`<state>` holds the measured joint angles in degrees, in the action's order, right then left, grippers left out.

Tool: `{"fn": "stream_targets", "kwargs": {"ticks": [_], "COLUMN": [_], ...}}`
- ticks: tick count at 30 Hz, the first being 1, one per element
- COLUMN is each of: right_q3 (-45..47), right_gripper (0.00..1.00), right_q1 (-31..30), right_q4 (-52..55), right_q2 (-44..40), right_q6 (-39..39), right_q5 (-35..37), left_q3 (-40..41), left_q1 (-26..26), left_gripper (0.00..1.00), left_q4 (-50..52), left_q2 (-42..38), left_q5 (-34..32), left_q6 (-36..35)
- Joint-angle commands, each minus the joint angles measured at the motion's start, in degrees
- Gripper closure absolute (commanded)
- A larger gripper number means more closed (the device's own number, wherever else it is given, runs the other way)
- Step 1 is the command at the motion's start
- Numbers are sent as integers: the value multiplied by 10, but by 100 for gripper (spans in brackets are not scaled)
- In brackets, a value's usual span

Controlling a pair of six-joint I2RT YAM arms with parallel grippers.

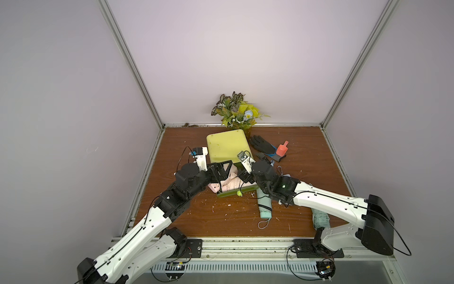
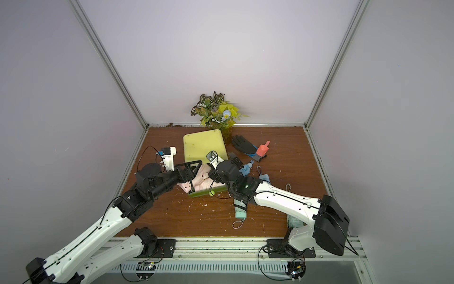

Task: Place the umbrella in the drawer by color
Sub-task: Place the umbrella in the drawer, then adjust the umbrella in the drawer.

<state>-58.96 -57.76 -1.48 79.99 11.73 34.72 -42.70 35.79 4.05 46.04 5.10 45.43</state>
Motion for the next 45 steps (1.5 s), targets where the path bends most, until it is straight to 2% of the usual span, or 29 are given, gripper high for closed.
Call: {"fn": "stream_targets", "kwargs": {"ticks": [1,8,14,18,21,24,29,35,42,45], "right_q3": [2,9,31,20,12,12,7,34,65,70], "right_gripper": [1,1,1,1,1,1,1,1,1,1], "right_q1": [5,5,3,-3,-6,-6,-6,-7,-7,-7], "right_q4": [-20,0,-4,12,17,16,29,25,14,15], "right_q2": [-14,-64,-118,-124,-120,-118,-115,-131,-153,-156], "right_q6": [6,-19,-43,-46,-41,-35,-35,-39,-36,-33], "right_q5": [19,-3,-65,-103,-107,-107,-115,-110,-100,-99], "left_q3": [-5,7,-15,-67,-95,-89,-57,-6,37,29], "left_q1": [7,7,7,7,7,7,7,7,7,7], "left_gripper": [0,0,0,0,0,0,0,0,0,0], "left_q4": [-23,-86,-112,-50,35,126,213,194,158,191], "left_q2": [-3,17,45,40,-4,-65,-126,-134,-129,-132], "left_q5": [6,13,7,-22,-72,-111,-67,5,31,9], "left_q6": [7,29,20,-22,-51,-48,9,78,116,114]}}
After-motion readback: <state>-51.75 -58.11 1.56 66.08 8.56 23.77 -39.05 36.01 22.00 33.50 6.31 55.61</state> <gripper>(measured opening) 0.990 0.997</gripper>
